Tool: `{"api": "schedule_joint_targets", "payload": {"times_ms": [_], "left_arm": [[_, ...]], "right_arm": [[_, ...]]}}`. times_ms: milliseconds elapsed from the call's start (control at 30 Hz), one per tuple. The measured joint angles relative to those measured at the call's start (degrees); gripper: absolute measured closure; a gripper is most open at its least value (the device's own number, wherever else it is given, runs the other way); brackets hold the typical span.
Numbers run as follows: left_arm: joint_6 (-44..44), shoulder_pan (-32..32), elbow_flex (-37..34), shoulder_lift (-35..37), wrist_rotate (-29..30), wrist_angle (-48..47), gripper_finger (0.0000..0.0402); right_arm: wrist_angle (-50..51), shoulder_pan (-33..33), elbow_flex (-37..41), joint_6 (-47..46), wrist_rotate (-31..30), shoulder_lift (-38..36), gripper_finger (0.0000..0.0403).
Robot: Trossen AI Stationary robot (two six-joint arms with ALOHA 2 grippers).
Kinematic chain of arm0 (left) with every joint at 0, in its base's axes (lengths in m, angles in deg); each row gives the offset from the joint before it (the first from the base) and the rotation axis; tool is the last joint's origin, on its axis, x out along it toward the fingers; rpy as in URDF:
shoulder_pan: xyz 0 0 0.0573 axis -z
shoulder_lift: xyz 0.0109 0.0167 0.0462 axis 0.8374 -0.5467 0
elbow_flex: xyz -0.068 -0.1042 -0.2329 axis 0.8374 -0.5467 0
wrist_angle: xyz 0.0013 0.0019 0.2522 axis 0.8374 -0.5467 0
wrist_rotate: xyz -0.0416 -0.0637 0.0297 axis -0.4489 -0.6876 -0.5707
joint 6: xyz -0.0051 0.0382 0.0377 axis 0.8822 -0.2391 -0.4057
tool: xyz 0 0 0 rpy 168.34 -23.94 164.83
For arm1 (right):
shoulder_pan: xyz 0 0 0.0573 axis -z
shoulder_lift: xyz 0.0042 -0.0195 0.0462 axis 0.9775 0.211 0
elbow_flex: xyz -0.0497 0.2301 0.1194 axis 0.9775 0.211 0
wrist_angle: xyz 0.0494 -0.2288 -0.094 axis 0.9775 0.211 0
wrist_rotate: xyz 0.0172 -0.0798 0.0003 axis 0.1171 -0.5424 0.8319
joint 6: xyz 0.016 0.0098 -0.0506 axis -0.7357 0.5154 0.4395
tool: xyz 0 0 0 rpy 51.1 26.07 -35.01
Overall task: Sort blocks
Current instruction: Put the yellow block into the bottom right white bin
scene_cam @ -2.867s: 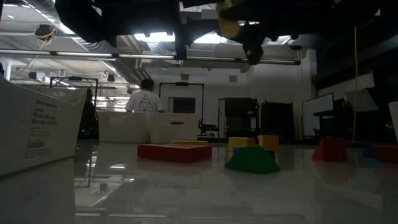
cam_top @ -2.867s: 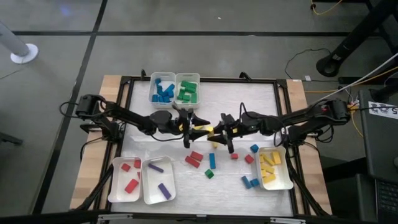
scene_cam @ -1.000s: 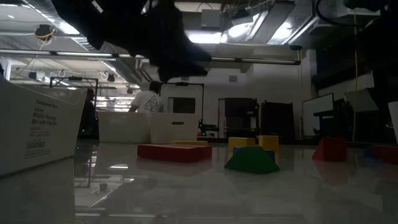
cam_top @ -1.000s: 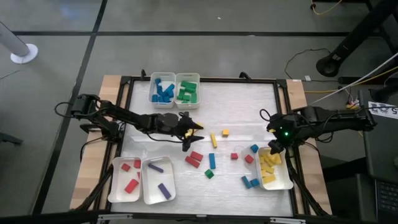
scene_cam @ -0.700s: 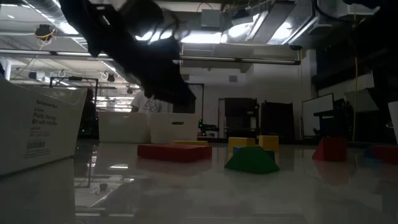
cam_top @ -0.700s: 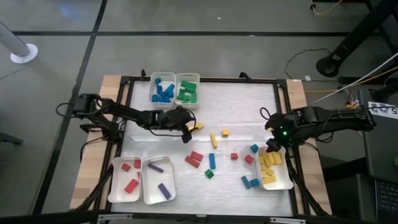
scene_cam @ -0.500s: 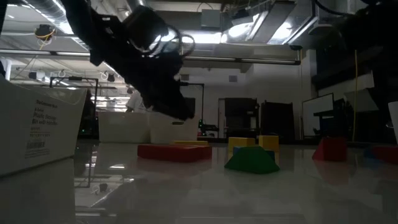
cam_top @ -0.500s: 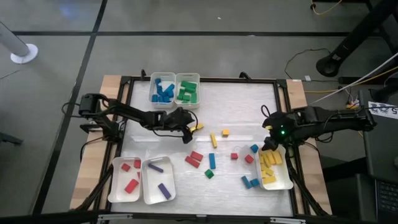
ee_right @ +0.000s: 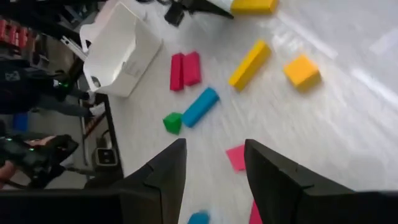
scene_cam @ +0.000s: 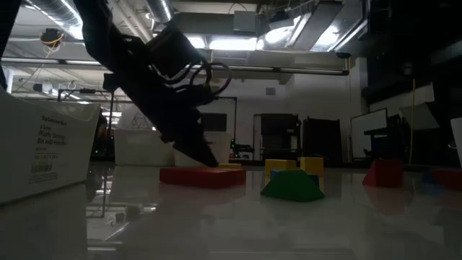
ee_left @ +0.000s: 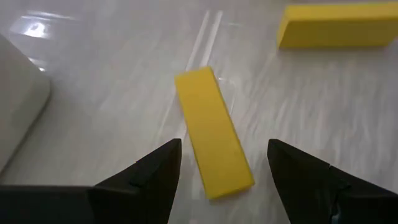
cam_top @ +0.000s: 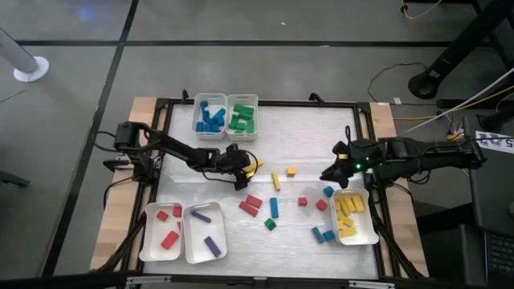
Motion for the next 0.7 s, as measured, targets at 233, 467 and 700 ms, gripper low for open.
{"api": "schedule_joint_targets", "payload": {"times_ms": [233, 467, 700], "left_arm": [[0.0, 0.0, 0.0, -1.4, 0.0, -0.6, 0.0178], [0.0, 0.0, 0.1, -1.5, -0.3, -0.6, 0.0247], [2.7, 0.3, 0.1, -1.5, -0.5, -0.6, 0.0312]], "right_arm": [[-1.6, 0.0, 0.0, 2.3, -2.7, 0.7, 0.0239], [-5.7, 0.0, 0.0, 15.0, -8.8, 5.4, 0.0239], [-15.8, 0.0, 0.0, 30.2, -10.6, 14.7, 0.0239]]}}
